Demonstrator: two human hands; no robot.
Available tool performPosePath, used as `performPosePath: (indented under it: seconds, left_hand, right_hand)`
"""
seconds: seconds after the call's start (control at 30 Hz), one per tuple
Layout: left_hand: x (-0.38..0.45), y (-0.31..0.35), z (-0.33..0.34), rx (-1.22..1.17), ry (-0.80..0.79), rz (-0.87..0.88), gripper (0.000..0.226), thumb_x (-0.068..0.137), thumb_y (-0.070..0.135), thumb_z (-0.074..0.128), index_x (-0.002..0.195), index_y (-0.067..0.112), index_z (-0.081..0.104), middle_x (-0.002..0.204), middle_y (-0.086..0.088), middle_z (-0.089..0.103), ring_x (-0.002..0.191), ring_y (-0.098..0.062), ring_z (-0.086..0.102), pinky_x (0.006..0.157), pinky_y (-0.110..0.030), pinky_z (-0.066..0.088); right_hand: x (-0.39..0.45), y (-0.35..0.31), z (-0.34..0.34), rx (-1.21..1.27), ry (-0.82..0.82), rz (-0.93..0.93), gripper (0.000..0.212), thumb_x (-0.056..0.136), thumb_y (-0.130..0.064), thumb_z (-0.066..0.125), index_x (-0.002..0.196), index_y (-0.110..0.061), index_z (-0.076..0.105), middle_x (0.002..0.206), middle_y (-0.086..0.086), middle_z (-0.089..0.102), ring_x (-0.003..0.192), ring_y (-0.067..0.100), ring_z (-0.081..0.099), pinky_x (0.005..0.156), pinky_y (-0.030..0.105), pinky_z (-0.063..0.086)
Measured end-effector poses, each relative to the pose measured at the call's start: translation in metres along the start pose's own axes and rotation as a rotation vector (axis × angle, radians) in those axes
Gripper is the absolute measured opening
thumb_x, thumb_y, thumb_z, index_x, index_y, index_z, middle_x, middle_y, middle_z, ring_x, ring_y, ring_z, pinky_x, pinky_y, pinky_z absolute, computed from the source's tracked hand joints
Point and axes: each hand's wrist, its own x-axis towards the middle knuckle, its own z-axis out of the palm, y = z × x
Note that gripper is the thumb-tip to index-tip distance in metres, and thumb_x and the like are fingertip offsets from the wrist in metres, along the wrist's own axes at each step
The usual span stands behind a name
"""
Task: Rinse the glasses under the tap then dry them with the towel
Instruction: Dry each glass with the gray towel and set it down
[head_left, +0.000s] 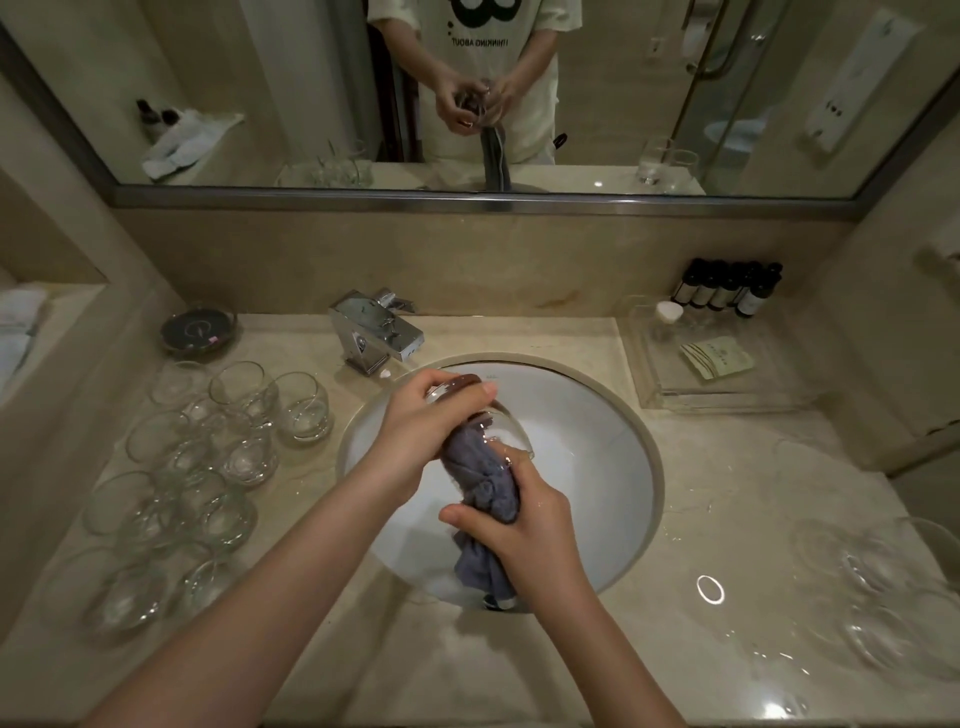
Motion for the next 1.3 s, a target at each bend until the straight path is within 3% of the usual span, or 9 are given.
performPosePath:
  seconds: [0.23,0.4,0.53,0.73,0.87,0.97,1.07,1.17,1.3]
  left_hand:
    - [0.009,-0.003,-0.01,-0.073,0.073,-0.054,0.024,0.084,0.027,0.074,0.102,0.015,0.065,0.085,0.002,0.071,0.076,-0.016,0.067,0.061,-0.026,0.05]
    - [0.008,-0.003,-0.008,-0.037,0.062,-0.02,0.031,0.073,0.033,0.081,0.094,0.018,0.065,0.078,0.004,0.069,0.072,-0.016,0.066,0.066,-0.03,0.049]
    - [0.004,-0.007,-0.003,-0.066,0.089,0.002,0.016,0.083,0.022,0.075,0.091,0.014,0.064,0.081,-0.003,0.067,0.072,-0.018,0.064,0.062,-0.026,0.049]
    - [0.003,-0.006,0.003,-0.112,0.163,0.047,0.016,0.083,0.017,0.074,0.093,0.009,0.065,0.077,-0.003,0.069,0.071,-0.018,0.066,0.071,-0.031,0.054]
    - [-0.001,-0.006,0.005,-0.087,0.152,0.078,0.018,0.081,0.019,0.076,0.091,0.008,0.066,0.079,-0.006,0.07,0.073,-0.019,0.067,0.076,-0.034,0.055]
    - [-0.004,-0.006,0.008,-0.085,0.132,0.12,0.015,0.079,0.017,0.078,0.083,0.011,0.064,0.072,-0.003,0.067,0.069,-0.017,0.064,0.063,-0.026,0.054]
    - [-0.002,-0.006,0.007,-0.08,0.099,0.169,0.025,0.067,0.025,0.077,0.075,0.012,0.057,0.063,0.001,0.063,0.06,-0.014,0.058,0.058,-0.025,0.049]
    - [0.0,-0.005,0.007,-0.084,0.054,0.235,0.024,0.066,0.025,0.074,0.072,0.014,0.054,0.059,0.005,0.06,0.055,-0.01,0.054,0.056,-0.023,0.046]
    - [0.0,-0.006,0.006,-0.123,-0.017,0.299,0.02,0.062,0.03,0.078,0.066,0.025,0.059,0.062,0.005,0.061,0.058,-0.01,0.056,0.058,-0.023,0.048]
  right_hand:
    - [-0.001,-0.002,0.002,0.11,0.158,-0.066,0.057,0.062,-0.027,0.09,0.099,-0.037,0.049,0.101,-0.015,0.064,0.093,-0.001,0.062,0.076,0.011,0.046]
    - [0.003,-0.003,0.0,0.077,0.227,-0.152,0.033,0.065,-0.038,0.079,0.091,-0.045,0.059,0.088,-0.013,0.069,0.085,0.003,0.063,0.076,0.012,0.046]
    - [0.005,-0.002,0.005,0.104,0.123,-0.119,0.023,0.072,-0.046,0.07,0.094,-0.041,0.067,0.091,-0.018,0.069,0.087,0.002,0.065,0.08,0.019,0.05]
    - [0.008,-0.005,0.002,0.009,-0.05,-0.104,0.057,0.078,-0.058,0.054,0.121,-0.023,0.061,0.1,-0.018,0.064,0.093,-0.008,0.056,0.081,0.011,0.04]
    - [0.009,-0.012,0.006,-0.01,-0.109,-0.098,0.068,0.068,-0.065,0.058,0.126,-0.029,0.057,0.108,-0.02,0.064,0.102,-0.009,0.057,0.087,0.01,0.042]
    - [0.012,-0.012,0.004,0.035,-0.102,-0.056,0.049,0.068,-0.061,0.063,0.114,-0.045,0.056,0.095,-0.024,0.069,0.095,-0.004,0.063,0.082,0.013,0.045]
    - [0.013,-0.013,0.003,0.23,-0.134,-0.007,0.038,0.075,-0.039,0.066,0.112,-0.034,0.063,0.085,-0.026,0.069,0.086,-0.007,0.063,0.079,0.012,0.044]
    - [0.016,-0.017,0.0,0.565,-0.181,0.075,0.045,0.079,-0.022,0.062,0.123,-0.013,0.061,0.102,-0.007,0.072,0.096,0.005,0.067,0.083,0.017,0.049]
    - [0.017,-0.017,-0.004,0.9,-0.258,0.208,0.049,0.068,-0.031,0.081,0.112,-0.019,0.064,0.102,0.004,0.073,0.079,0.013,0.069,0.072,0.026,0.057]
